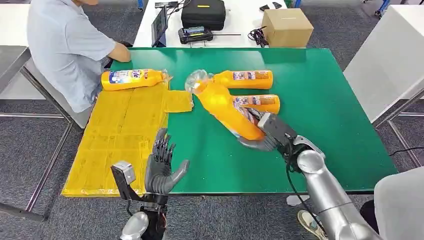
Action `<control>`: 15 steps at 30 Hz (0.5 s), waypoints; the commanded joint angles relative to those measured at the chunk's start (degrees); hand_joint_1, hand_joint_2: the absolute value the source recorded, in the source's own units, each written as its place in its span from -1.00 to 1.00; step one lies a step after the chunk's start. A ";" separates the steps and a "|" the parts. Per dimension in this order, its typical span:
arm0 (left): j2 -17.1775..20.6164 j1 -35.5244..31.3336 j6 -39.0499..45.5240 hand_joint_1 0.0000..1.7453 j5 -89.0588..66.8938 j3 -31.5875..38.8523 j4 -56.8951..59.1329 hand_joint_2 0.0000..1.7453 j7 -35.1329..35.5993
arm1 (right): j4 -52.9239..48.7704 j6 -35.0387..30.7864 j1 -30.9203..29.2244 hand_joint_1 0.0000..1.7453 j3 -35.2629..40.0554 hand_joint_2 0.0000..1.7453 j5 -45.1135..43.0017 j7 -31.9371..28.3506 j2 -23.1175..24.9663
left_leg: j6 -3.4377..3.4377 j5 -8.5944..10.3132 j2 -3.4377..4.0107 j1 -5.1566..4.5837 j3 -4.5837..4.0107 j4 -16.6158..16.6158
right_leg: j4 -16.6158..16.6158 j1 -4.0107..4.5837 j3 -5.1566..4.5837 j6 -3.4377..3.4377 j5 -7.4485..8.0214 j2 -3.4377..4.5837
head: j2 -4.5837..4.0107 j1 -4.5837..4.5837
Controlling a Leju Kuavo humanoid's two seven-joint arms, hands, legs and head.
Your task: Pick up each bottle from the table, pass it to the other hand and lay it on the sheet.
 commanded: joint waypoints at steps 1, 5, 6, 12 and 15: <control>-2.26 -10.54 -3.96 -1.00 4.86 0.49 13.37 1.00 0.69 | 14.85 9.01 -13.89 1.00 12.51 1.00 -7.17 -1.05 0.30 | -0.12 -0.06 0.17 0.04 0.14 0.05 | 0.03 0.05 0.11 -0.13 -0.02 0.12 | 0.00 0.02; -2.45 -12.47 -3.93 -1.00 4.10 -1.07 14.58 1.00 -1.28 | 19.34 11.24 -16.34 1.00 16.41 1.00 -7.46 -2.57 -0.57 | -0.06 -0.01 0.07 0.00 0.12 0.01 | 0.00 0.01 0.11 -0.07 -0.02 0.02 | 0.00 0.00; -2.45 -12.47 -3.93 -1.00 4.10 -1.07 14.58 1.00 -1.28 | 19.34 11.24 -16.34 1.00 16.41 1.00 -7.46 -2.57 -0.57 | -0.05 0.01 0.02 0.00 0.07 0.02 | 0.00 0.00 0.08 -0.05 -0.01 -0.02 | 0.00 0.02; -2.18 -13.72 -1.58 -1.00 -0.07 -1.62 13.60 1.00 -6.15 | 23.40 12.19 -18.79 1.00 21.14 1.00 -7.45 -3.83 0.29 | -0.07 -0.01 0.06 -0.01 0.05 0.04 | 0.02 0.00 0.05 -0.07 -0.01 0.01 | 0.00 0.00; -2.25 -13.71 0.64 -1.00 -3.09 -1.14 12.21 1.00 -8.07 | 25.15 11.09 -19.65 1.00 23.21 1.00 -7.11 -4.55 1.08 | -0.08 -0.01 0.07 0.01 0.03 0.05 | 0.03 0.03 0.03 -0.08 -0.01 0.03 | 0.00 0.02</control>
